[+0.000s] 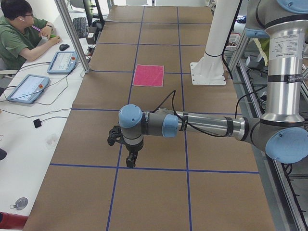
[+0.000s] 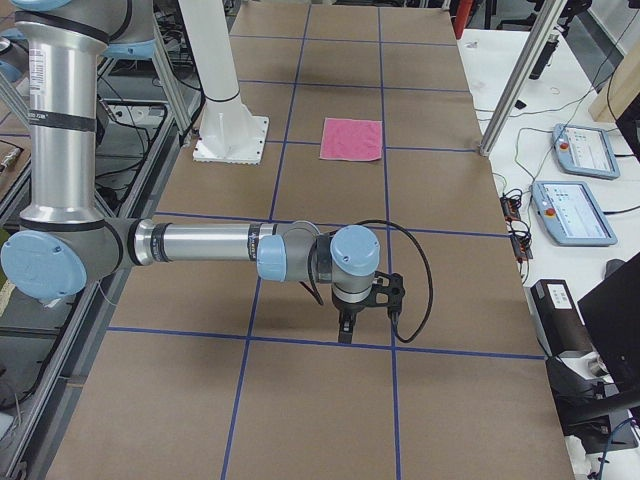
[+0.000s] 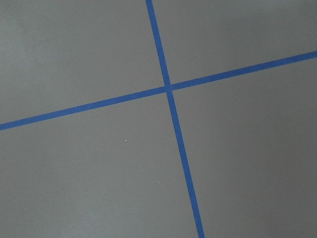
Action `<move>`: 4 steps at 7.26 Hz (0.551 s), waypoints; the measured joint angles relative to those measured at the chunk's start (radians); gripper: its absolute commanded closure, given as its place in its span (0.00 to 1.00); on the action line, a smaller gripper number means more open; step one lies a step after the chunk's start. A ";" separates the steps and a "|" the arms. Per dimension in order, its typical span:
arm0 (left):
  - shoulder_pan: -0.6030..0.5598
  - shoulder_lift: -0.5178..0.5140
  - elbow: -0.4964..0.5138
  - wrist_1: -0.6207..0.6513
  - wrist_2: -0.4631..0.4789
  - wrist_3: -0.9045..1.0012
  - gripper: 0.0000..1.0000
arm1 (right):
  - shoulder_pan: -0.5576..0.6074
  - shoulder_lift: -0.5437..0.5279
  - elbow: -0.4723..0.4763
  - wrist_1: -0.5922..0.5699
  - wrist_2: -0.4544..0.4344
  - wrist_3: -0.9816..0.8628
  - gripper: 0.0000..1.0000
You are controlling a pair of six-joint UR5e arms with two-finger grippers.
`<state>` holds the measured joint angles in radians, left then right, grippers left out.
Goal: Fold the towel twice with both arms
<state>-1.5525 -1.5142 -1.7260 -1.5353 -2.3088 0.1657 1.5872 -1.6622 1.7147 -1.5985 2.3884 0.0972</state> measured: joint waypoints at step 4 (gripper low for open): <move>0.000 0.000 0.000 0.001 -0.001 0.000 0.00 | -0.007 0.001 0.000 0.001 -0.003 0.000 0.00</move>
<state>-1.5524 -1.5142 -1.7257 -1.5343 -2.3100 0.1657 1.5805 -1.6613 1.7150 -1.5974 2.3855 0.0969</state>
